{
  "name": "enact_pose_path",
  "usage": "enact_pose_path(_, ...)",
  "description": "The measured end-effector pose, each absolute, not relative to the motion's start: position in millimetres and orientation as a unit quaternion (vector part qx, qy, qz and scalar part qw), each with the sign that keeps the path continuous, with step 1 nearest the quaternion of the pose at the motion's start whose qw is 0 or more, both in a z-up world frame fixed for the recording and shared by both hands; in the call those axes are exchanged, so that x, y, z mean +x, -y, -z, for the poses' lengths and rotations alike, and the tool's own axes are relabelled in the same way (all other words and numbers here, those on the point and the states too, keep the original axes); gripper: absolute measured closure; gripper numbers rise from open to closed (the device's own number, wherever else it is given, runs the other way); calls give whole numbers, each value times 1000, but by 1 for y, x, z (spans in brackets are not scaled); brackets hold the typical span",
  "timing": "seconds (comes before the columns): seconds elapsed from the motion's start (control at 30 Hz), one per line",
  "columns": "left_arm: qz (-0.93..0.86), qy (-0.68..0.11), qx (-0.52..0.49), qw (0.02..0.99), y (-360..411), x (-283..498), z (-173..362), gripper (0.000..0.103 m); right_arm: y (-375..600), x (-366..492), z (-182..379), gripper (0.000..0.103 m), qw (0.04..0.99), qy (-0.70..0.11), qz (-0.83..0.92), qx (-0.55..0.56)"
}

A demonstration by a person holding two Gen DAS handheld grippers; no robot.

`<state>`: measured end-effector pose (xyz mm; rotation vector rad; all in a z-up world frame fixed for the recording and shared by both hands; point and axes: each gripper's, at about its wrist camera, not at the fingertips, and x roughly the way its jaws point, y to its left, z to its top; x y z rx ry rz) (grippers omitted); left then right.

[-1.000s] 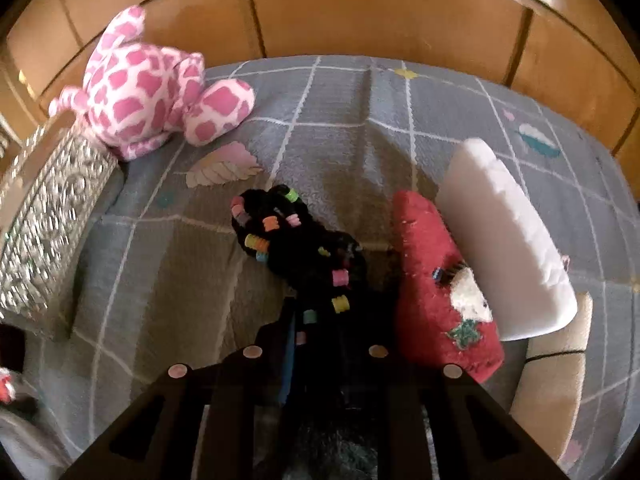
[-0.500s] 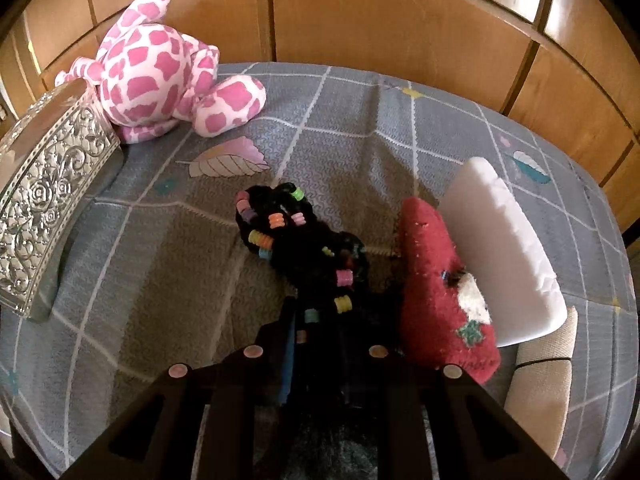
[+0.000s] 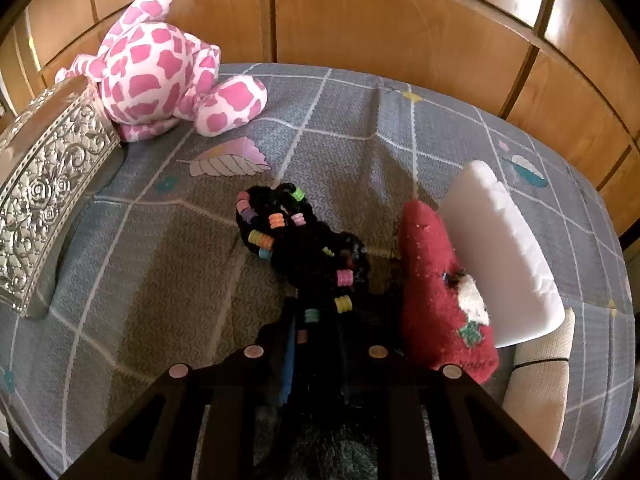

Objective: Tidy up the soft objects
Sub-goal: 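Carry the white sock over the gold tray while the right gripper holds the hair ties, then open the left gripper to drop the white sock into the tray, then carry the black beaded hair ties over the gold tray with the right gripper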

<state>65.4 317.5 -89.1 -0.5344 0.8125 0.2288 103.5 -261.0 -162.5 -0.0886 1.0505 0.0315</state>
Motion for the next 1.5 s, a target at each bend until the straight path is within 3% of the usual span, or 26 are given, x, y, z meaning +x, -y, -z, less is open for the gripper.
enact_pose_path(0.3,-109,-427,-312,842,-333,130,135,52,261,104,162,87,863,-504,-2,-32)
enact_pose_path(0.47,-102,-436,-305,841,-335,152,141,31,259,106,162,87,861,-508,5,-34)
enact_pose_path(0.8,-142,-394,-261,870,-322,110,104,31,260,103,163,87,866,-500,17,-22)
enact_pose_path(1.5,-14,-371,-92,924,-137,4,70,27,262,98,162,87,869,-490,56,39)
